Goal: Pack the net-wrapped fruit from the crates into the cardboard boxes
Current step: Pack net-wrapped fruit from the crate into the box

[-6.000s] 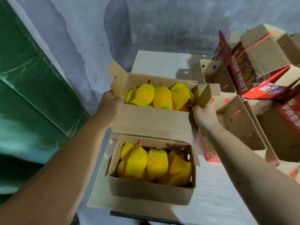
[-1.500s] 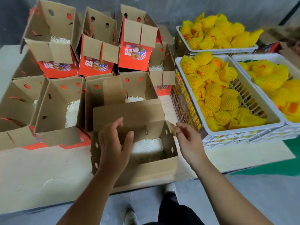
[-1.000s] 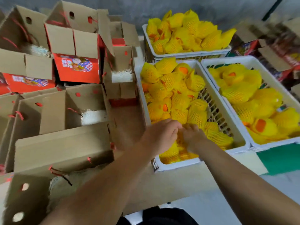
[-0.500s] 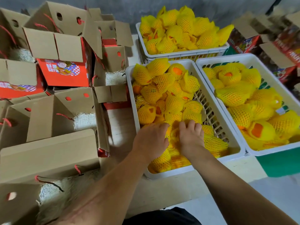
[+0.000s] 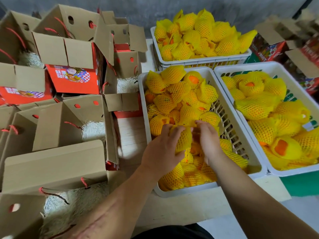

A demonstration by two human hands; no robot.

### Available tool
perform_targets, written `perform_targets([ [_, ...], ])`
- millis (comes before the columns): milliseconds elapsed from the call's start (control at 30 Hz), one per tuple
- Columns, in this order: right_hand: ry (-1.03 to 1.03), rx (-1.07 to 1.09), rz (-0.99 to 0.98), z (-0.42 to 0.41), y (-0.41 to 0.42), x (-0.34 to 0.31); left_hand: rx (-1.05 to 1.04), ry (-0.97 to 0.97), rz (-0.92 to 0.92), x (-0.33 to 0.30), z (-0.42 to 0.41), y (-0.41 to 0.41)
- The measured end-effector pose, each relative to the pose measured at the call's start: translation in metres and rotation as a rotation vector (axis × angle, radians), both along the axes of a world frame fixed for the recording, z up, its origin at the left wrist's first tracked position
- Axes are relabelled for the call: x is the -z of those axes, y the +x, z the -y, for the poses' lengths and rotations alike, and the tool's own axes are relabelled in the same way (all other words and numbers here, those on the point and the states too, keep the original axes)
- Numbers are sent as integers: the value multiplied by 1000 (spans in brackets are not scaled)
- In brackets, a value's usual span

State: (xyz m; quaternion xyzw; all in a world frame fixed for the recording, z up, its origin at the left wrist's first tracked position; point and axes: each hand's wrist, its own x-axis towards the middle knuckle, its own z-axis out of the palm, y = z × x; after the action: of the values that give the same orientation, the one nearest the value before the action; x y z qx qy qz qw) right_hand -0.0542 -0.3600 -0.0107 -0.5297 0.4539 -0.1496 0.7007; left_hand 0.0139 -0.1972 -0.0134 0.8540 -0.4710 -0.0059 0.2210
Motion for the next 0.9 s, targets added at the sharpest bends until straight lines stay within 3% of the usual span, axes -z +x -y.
perform_targets([
  [67, -379, -28, -288, 19, 25, 7, -13, 0, -23, -2, 1, -1],
  [167, -517, -307, -537, 32, 66, 13, -21, -51, -109, -5, 1, -2],
  [367, -626, -304, -550, 42, 75, 28, -88, -176, -228, -12, 1, -3],
  [500, -600, -344, -592, 31, 69, 26, -115, -320, -439, -18, -1, 1],
  [633, -480, -114, -307, 1, 50, 6, -157, -491, -700, -26, -3, 6],
  [733, -625, -182, -195, -19, 27, -4, -216, -734, -964, -31, -10, 10],
  [900, -516, -215, 204, -67, 1, -37, -476, -977, -1494, -45, -39, 12],
])
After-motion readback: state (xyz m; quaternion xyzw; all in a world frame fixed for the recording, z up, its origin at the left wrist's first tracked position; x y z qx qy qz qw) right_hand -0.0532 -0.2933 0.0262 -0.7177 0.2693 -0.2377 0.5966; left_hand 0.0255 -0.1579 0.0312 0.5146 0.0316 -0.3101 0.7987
